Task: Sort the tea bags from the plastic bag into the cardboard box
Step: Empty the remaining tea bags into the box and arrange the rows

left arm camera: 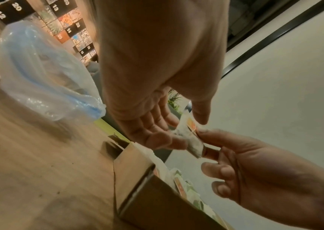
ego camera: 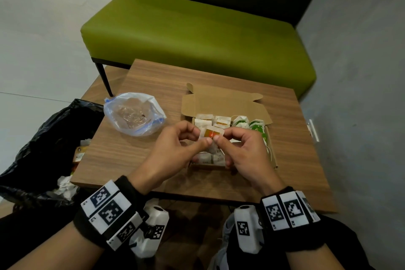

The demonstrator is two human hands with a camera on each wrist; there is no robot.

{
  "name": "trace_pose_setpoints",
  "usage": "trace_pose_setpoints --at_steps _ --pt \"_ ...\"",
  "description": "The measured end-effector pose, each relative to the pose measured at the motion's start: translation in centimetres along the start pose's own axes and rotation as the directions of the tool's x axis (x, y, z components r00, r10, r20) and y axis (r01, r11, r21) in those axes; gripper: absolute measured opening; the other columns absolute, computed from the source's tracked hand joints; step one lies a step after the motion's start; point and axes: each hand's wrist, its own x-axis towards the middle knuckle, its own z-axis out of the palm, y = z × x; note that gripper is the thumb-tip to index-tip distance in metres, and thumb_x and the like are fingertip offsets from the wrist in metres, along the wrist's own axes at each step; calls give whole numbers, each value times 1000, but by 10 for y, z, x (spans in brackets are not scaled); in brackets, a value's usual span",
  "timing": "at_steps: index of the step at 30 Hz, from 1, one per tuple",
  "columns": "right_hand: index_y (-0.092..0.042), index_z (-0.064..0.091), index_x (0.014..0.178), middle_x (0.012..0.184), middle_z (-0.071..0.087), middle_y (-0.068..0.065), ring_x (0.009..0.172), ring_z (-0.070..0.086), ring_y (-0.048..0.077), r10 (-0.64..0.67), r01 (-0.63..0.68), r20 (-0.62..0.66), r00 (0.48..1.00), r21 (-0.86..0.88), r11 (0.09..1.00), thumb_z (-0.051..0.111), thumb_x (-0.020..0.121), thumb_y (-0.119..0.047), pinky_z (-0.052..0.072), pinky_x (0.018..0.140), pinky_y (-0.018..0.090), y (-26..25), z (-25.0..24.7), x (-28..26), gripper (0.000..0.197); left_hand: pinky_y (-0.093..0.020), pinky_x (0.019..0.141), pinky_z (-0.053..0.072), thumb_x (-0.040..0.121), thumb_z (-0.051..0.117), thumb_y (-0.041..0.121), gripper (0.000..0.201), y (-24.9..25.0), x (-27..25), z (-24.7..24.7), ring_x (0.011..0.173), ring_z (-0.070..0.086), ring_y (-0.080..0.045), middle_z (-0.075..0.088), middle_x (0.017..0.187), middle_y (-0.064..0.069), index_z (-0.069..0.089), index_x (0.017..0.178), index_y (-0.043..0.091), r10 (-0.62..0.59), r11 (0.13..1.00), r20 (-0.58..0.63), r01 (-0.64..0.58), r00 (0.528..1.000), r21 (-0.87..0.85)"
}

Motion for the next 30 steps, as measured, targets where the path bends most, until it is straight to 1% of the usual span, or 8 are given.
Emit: trace_pose_setpoints --at_steps 4,8,11,14,19,23,27,30 --pt "-16 72 88 68 69 -3 46 54 13 16 -15 66 998 -19 1000 71 90 -14 45 40 26 1 2 -1 3 -20 47 48 88 71 14 8 2 1 -2 51 60 -9 72 81 -11 67 92 9 59 996 -13 -57 998 73" --pt "-12 71 83 59 66 -9 45 55 8 11 -2 55 998 -164 986 71 91 -18 44 42 25 10 1 2 10 -32 57 57 87 73 22 7 -6 4 -4 54 64 -15 72 88 6 69 91 20 91 968 -56 -75 994 241" --pt "-15 73 83 74 72 -5 51 58 4 -37 28 -22 999 -317 948 71 90 -25 43 53 24 20 -6 8 13 -25 62 50 86 72 29 10 -12 10 -12 62 61 -2 68 90 13 64 91 30 108 900 -126 -43 986 433" --pt "-29 71 79 80 72 -5 53 55 2 34 0 67 997 -453 891 70 91 -29 45 58 27 24 -8 8 12 -18 58 43 86 72 35 18 -14 11 -14 66 60 3 67 80 10 58 98 32 5 834 -82 40 997 551" --pt "-17 73 85 76 70 0 58 55 11 142 -45 127 982 -569 821 69 90 -34 57 66 43 25 0 8 18 -16 56 44 88 72 31 29 -16 9 -10 64 62 6 67 70 10 54 111 30 -53 803 -48 72 997 592" --pt "-20 76 90 81 72 -5 80 63 14 128 -36 106 986 -617 786 69 90 -36 55 78 42 23 11 7 18 -17 58 46 87 73 28 31 -16 10 -11 63 63 4 68 72 9 53 111 31 -62 794 -43 76 997 603" --pt "-22 75 85 78 70 -6 79 63 12 122 -53 65 990 -639 767 72 87 -37 55 77 41 19 16 7 16 -17 56 44 86 73 27 28 -13 10 -11 60 60 6 67 69 9 51 104 32 -37 777 -48 59 998 627" --pt "-24 77 99 85 73 -10 83 66 5 104 -77 13 995 -587 806 80 80 -32 56 79 31 16 12 8 21 -19 59 46 87 68 25 23 -11 8 -11 65 57 5 65 72 11 51 100 32 13 734 -53 27 998 679"
